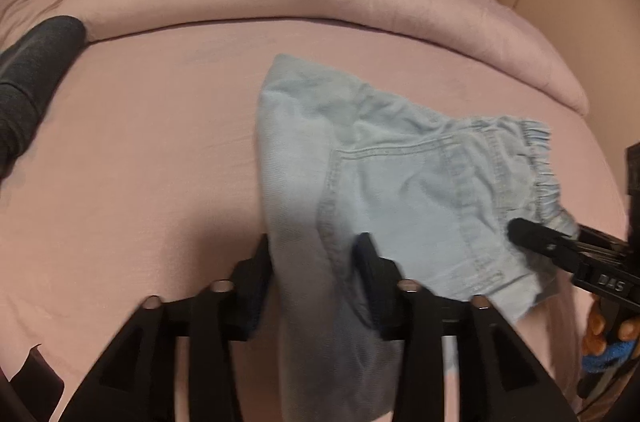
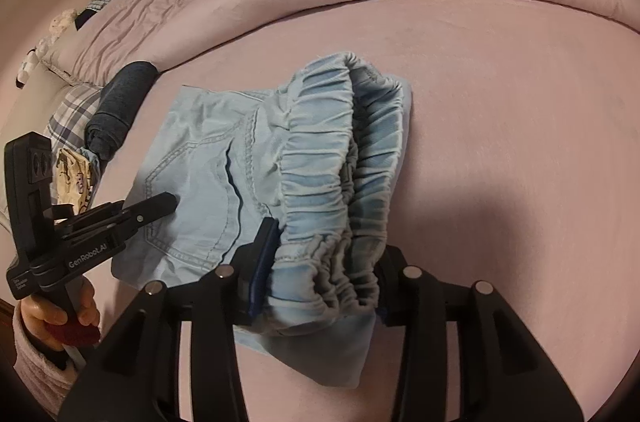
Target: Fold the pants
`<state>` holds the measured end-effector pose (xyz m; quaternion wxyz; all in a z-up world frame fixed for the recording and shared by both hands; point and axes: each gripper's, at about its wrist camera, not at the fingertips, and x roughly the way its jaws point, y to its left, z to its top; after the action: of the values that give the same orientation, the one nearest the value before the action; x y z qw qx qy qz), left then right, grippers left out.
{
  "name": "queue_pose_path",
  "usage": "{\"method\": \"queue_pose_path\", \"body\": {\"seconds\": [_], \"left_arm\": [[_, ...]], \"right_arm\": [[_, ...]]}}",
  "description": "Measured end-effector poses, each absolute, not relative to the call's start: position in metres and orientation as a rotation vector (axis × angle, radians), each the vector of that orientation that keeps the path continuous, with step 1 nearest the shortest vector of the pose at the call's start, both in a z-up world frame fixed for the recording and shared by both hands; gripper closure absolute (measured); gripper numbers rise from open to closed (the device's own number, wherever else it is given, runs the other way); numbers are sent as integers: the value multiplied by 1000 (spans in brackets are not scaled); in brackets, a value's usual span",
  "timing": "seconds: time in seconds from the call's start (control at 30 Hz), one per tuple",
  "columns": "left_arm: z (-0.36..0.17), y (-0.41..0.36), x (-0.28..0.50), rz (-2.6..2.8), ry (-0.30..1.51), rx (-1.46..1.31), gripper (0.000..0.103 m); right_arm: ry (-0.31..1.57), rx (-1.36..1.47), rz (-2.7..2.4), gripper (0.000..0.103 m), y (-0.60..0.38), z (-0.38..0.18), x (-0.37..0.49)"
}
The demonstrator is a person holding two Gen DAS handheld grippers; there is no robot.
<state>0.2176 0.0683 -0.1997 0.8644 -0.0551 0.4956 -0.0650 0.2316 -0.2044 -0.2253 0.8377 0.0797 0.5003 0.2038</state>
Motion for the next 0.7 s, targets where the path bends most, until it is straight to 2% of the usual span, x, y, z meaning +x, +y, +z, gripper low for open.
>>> {"method": "queue_pose_path", "body": {"seconds": [0.17,0.27,0.7], "left_arm": [[-199,69,219,-88,1043,-82,36],[-197,67,217,-83,1034,-51,36],[-181,66,205,-26,975,38,35]], "right_arm": [[1057,136,395,45,-207,-225,232],[1055,122,372,38,-210,-222,231],[994,32,328,40,-212,-199,223]]}}
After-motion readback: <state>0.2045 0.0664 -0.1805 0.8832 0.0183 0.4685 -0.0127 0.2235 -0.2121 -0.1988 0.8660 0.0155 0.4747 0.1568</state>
